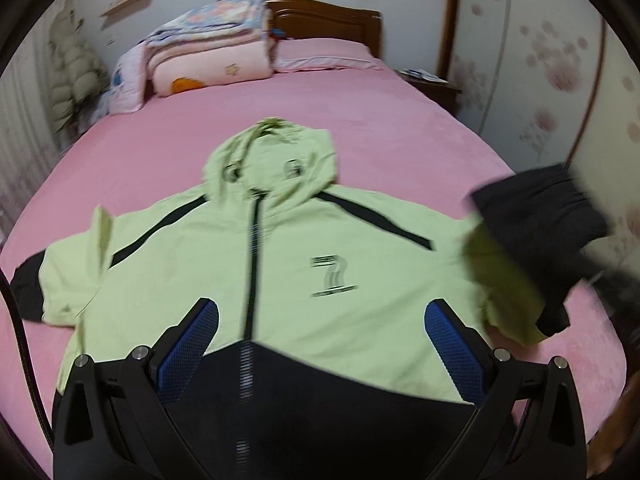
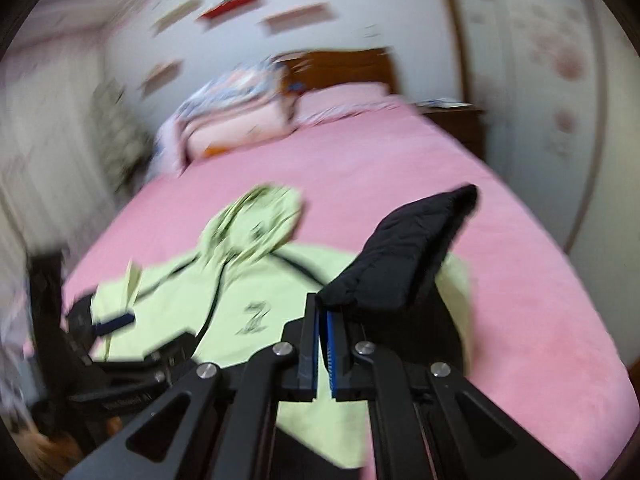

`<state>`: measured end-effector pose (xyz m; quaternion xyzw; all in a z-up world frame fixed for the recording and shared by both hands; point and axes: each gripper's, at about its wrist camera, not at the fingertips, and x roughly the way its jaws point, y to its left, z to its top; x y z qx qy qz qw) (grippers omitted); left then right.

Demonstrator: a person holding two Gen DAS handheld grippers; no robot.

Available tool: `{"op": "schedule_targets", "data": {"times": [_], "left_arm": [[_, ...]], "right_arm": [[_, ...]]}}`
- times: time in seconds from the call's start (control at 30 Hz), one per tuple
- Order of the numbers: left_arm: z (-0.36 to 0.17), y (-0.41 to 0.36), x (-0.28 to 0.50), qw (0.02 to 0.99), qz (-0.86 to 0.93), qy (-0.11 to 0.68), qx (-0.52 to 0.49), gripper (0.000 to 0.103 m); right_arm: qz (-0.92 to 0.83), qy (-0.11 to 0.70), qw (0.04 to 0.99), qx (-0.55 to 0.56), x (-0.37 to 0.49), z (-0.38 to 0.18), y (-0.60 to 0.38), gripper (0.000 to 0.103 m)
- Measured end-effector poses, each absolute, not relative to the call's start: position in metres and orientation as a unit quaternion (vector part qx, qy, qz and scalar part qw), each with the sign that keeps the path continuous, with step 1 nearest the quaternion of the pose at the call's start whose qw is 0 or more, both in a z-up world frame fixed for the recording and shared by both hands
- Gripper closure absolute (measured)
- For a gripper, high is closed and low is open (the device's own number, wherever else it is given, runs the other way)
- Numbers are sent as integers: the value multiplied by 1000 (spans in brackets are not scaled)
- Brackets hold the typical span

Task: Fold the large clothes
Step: 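Carry the black sleeve with the right tool across the jacket body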

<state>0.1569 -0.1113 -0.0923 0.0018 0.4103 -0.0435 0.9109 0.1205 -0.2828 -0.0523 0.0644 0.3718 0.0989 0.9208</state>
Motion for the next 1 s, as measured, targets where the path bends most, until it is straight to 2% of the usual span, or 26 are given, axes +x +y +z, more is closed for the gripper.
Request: {"op": "schedule_targets", "data": {"times": [0.07,0.13,0.23,0.43,0.5,0.6,0.63,0.8,0.87,1.0], "left_arm": [[-100,-91,156,906,-35,423,-4,1],[-112,-75,157,897,-32,441,-15,1],[-129,-57,155,882,-43,467,-44,1],[-156,-48,153,858,-93,494,-102,1],[-163,-52,153,851,-122,494,-127,8],[-179,-59,158,829,-174,504,-170,22],[-183,-62,160,820,-188,509,-184,27],[-211,-75,169,777,-230,530,-251,39],[-222,-80,174,759,-239,540,-275,46],[-239,-89,184,741,-229,552,-306,46]], "right_arm": [[110,401,908,48,129,-79,-254,98],[105,446,889,24,143,-110,-228,88],[95,493,864,13,145,-144,-207,83],[89,502,859,48,117,-139,-226,81],[82,488,867,57,106,-131,-240,78],[70,472,875,78,88,-120,-257,66],[70,467,876,94,80,-117,-267,65],[60,469,867,155,57,-125,-292,65],[58,480,859,171,54,-135,-298,65],[52,496,848,177,51,-151,-302,65]]}}
